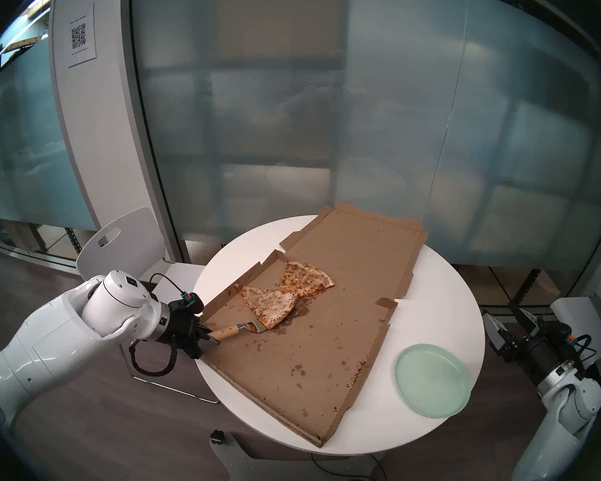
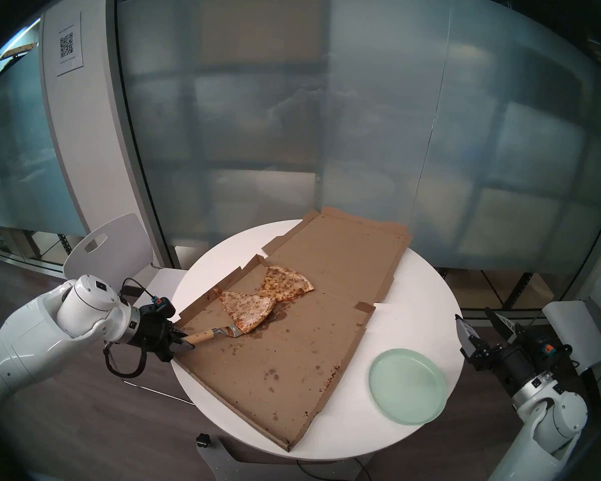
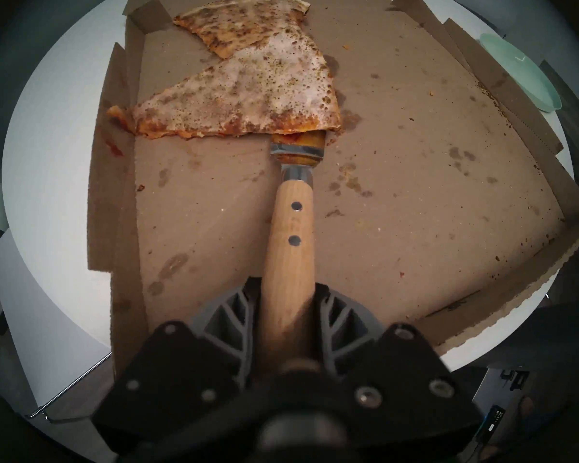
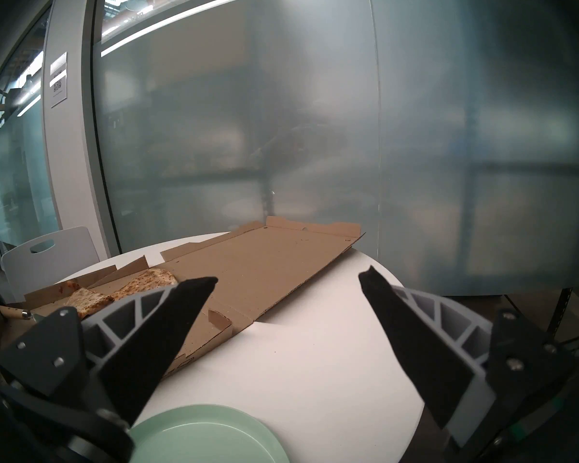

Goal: Put pizza slice onto the plate

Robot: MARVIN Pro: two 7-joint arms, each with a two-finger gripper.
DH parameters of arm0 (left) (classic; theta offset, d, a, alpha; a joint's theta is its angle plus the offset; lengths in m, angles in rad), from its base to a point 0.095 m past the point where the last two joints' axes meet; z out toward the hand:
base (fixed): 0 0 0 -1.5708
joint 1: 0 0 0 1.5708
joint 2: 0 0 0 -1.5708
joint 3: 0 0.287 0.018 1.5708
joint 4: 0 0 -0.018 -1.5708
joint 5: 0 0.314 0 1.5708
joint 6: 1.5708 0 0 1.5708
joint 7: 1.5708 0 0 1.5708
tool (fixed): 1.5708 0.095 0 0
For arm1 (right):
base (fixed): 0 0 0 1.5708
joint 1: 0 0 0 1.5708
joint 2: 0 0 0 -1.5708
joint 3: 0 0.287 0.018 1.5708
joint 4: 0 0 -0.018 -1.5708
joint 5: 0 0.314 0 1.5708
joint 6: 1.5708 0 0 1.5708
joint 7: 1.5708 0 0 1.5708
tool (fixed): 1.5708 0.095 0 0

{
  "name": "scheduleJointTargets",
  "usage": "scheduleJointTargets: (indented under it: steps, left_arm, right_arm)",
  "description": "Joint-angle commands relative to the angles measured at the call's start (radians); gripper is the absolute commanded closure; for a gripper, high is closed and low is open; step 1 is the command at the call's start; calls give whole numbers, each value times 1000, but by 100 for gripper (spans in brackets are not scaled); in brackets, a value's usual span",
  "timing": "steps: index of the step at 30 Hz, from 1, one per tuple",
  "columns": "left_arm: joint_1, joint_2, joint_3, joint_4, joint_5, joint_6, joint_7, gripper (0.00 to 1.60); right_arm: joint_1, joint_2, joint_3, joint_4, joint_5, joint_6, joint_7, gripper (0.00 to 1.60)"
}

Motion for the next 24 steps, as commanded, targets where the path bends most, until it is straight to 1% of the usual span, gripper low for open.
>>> scheduleJointTargets:
  steps: [1,3,8,15,20,24]
  left_arm:
    - [17,20,-33,-27,-18,-6,13,160]
    - [20,24,-36,-30,-21,-7,14,160]
    - [53,44,-73,-56,-51,-24,30,160]
    - [81,57,-106,-81,-73,-34,49,160]
    - [118,45,-128,-86,-92,-54,82,160]
    - [158,37,-144,-96,-98,-71,127,160]
  right_arm:
    - [3,-2,2,-17,8,0,2,0]
    - [3,-2,2,-17,7,0,2,0]
    - [3,-1,2,-17,7,0,2,0]
    - [3,-1,2,-17,7,0,2,0]
    - [3,-2,2,-17,7,0,2,0]
    - [3,-2,2,-17,7,0,2,0]
